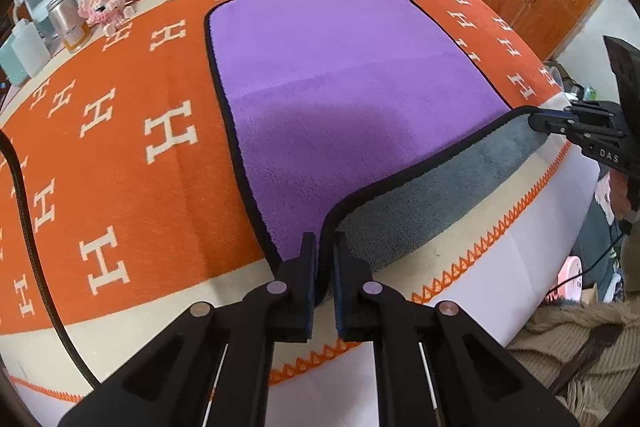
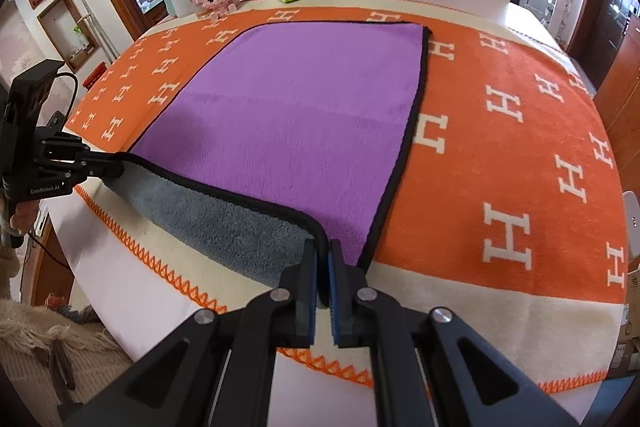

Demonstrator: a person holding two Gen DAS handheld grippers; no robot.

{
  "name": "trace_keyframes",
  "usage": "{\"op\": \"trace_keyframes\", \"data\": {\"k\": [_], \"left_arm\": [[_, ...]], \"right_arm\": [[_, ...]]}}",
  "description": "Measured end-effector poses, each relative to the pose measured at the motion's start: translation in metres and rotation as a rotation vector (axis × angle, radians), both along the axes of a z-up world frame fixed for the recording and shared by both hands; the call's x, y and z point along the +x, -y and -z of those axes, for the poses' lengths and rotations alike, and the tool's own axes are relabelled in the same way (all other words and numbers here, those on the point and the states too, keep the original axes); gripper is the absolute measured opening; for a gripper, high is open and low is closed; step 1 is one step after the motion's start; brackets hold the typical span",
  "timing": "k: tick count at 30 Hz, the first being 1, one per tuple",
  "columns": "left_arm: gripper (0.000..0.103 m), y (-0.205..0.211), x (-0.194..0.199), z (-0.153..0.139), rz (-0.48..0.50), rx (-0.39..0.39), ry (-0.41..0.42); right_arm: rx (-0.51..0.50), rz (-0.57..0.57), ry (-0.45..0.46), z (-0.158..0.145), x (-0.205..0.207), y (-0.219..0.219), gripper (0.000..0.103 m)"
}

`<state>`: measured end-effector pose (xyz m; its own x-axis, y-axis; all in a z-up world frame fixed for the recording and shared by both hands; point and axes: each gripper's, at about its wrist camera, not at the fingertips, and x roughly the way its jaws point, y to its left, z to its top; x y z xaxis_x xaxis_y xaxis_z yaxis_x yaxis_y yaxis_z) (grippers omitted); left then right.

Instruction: Fold towel

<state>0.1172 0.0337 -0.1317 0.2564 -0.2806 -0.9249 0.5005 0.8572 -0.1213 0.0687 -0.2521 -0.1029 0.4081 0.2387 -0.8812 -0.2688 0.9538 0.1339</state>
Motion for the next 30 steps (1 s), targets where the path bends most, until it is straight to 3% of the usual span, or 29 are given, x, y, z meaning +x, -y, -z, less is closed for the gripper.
{"op": "trace_keyframes", "data": {"k": [16, 30], "left_arm": [[0.004, 0.021, 0.051, -0.043, -0.088, 0.098, 0.153], [0.004, 0.037, 0.138, -0.057, -0.188, 0.141, 0.232]], "right_arm": [[-0.031, 0.079, 0.115, -0.039, 0.033, -0.002, 0.004], [-0.027, 0.194, 0.166, -0.054, 0.132, 0.004, 0.004]]}}
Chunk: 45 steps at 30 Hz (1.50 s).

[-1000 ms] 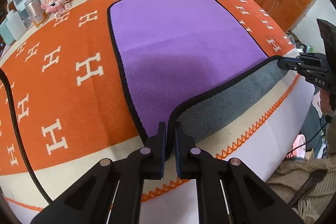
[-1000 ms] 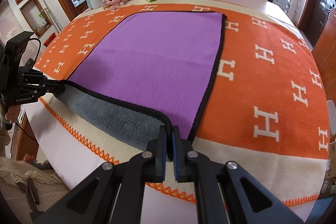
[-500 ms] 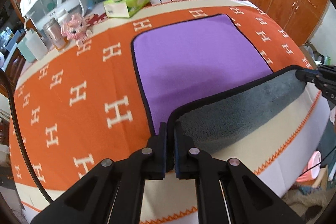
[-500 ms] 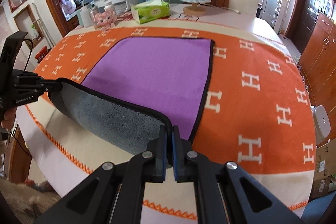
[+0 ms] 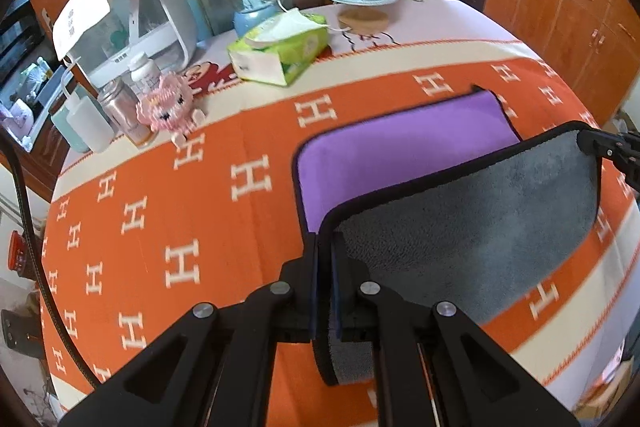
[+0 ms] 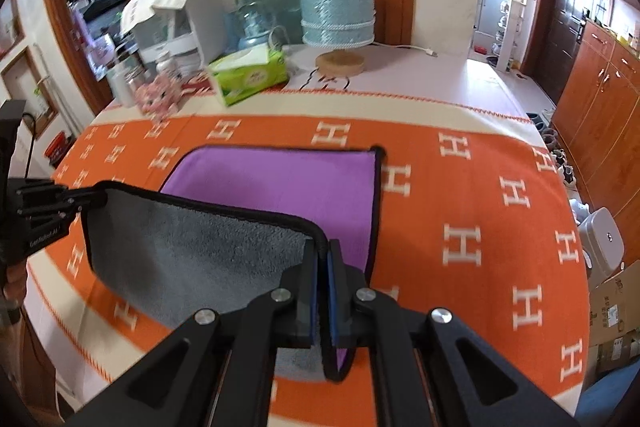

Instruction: Fold towel

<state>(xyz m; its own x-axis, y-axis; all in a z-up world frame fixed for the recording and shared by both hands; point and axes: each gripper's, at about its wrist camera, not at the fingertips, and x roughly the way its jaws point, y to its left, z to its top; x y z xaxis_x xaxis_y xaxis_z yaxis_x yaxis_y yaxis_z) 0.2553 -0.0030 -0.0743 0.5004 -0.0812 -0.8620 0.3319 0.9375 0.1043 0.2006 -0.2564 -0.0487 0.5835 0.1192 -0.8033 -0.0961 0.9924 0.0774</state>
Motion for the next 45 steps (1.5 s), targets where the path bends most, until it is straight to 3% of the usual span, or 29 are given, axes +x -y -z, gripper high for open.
{"op": "trace_keyframes", "data": {"k": [18, 40, 43, 45], "left_arm": [[0.004, 0.021, 0.086, 0.033, -0.111, 0.049, 0.030], [0.004, 0.027, 0.118, 0.072, -0.205, 0.031, -0.013], [0.007, 0.025, 0.120, 0.075, -0.211, 0.029, -0.016], [0.015, 0.025, 0.121, 0.076, -0.215, 0.030, -0.023]], "right_arm": [[-0.017, 0.118, -0.054, 0.038, 0.094, 0.005, 0.004], [-0.040, 0.155, -0.095, 0.074, 0.129, 0.004, 0.004], [-0.049, 0.159, -0.119, 0.080, 0.131, 0.004, 0.004], [-0.063, 0.152, -0.114, 0.080, 0.129, 0.002, 0.006]]}}
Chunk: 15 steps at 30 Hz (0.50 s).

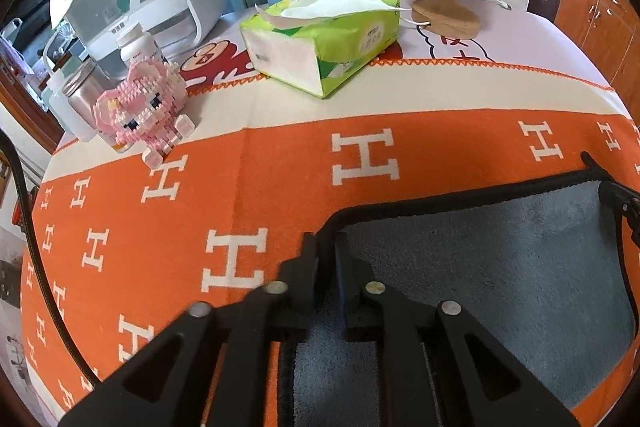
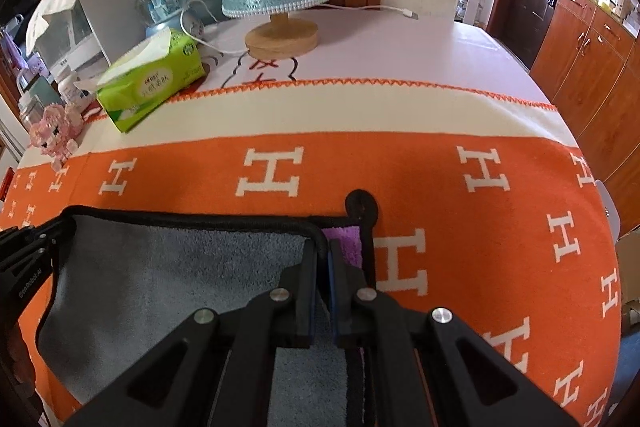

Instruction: Fold towel

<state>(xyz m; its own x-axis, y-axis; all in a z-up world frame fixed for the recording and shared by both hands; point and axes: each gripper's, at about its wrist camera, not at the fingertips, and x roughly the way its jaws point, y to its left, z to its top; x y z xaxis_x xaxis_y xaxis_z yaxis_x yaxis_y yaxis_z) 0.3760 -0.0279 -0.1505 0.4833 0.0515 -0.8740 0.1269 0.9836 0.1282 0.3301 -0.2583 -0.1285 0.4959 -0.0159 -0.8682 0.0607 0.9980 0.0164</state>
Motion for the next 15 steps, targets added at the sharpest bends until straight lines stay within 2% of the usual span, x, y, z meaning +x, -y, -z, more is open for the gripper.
{"op": "trace_keyframes", "data": {"k": [2, 4, 5, 7, 9, 10, 11, 15], "left_arm": [[0.048, 0.000, 0.000, 0.000, -0.010, 0.014, 0.006], [0.066, -0.001, -0.002, -0.003, -0.015, 0.011, 0.019], [0.069, -0.001, -0.003, -0.005, -0.018, 0.006, 0.022], [0.071, -0.001, -0.003, -0.007, -0.024, -0.005, 0.015], [0.080, -0.001, -0.004, -0.009, -0.034, -0.014, 0.004], [0.088, -0.001, -0.004, -0.010, -0.040, -0.024, -0.001], [0.091, -0.002, -0.005, -0.013, -0.045, -0.049, -0.002], [0.094, -0.004, -0.013, -0.024, -0.060, -0.117, 0.002]], "right_arm": [[-0.003, -0.007, 0.005, -0.002, -0.002, -0.001, 0.011], [0.003, -0.008, 0.017, -0.005, -0.003, -0.001, 0.020], [0.003, -0.006, 0.031, -0.008, -0.005, -0.001, 0.027], [-0.006, 0.001, 0.048, -0.013, -0.006, -0.001, 0.034], [-0.005, -0.001, 0.056, -0.017, -0.008, -0.002, 0.035], [-0.001, -0.002, 0.054, -0.019, -0.008, -0.003, 0.035], [0.005, 0.001, 0.054, -0.021, -0.009, -0.003, 0.035], [0.011, 0.006, 0.059, -0.029, -0.016, -0.006, 0.035]]}}
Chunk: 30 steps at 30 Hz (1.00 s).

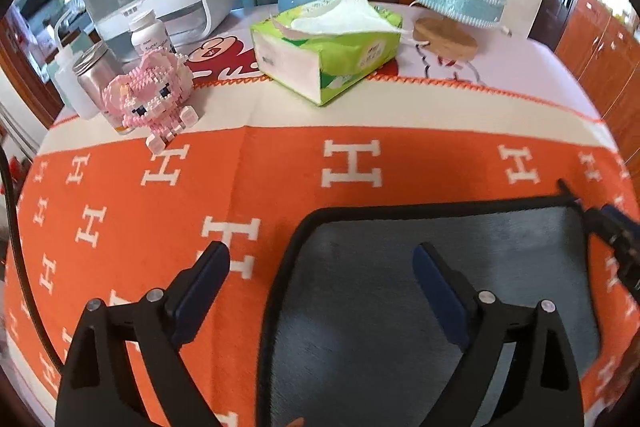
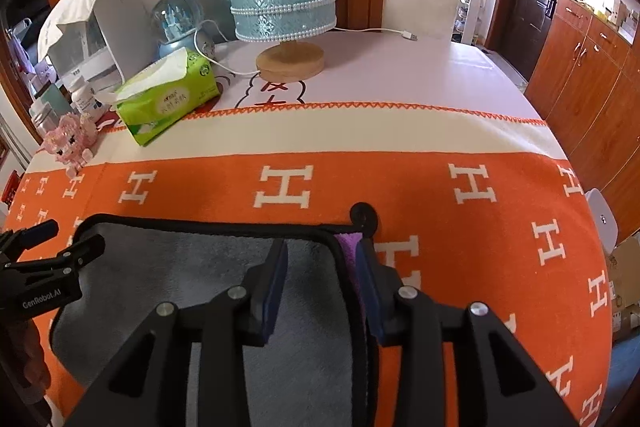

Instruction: Fold towel

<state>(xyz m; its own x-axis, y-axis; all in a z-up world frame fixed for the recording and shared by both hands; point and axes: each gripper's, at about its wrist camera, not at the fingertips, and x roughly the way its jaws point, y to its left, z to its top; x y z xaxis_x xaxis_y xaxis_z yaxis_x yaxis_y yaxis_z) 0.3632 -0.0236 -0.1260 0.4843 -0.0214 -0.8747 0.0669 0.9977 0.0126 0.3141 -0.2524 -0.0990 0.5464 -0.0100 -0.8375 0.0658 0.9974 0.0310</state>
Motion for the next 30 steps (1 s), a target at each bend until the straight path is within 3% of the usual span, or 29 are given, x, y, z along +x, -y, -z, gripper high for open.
{"op": "trace_keyframes", "data": {"k": [3, 15, 19, 27, 30], "left_arm": [[0.099, 0.000, -0.011, -0.015, -0.012, -0.018, 0.025], [0.102, -0.002, -0.075, -0.077, -0.022, -0.087, 0.117], [0.102, -0.004, -0.095, -0.089, -0.023, -0.122, 0.115], [0.102, -0.008, -0.138, -0.110, -0.019, -0.133, 0.132], [0.102, -0.012, -0.156, -0.119, -0.023, -0.120, 0.146]], "right_arm": [[0.009, -0.004, 0.012, -0.011, -0.010, -0.004, 0.035], [0.066, -0.007, 0.074, -0.059, -0.065, -0.018, 0.036], [0.064, -0.009, 0.085, -0.070, -0.087, -0.024, 0.044], [0.075, -0.020, 0.108, -0.091, -0.131, -0.034, 0.046], [0.072, -0.021, 0.113, -0.097, -0.147, -0.038, 0.052]]}}
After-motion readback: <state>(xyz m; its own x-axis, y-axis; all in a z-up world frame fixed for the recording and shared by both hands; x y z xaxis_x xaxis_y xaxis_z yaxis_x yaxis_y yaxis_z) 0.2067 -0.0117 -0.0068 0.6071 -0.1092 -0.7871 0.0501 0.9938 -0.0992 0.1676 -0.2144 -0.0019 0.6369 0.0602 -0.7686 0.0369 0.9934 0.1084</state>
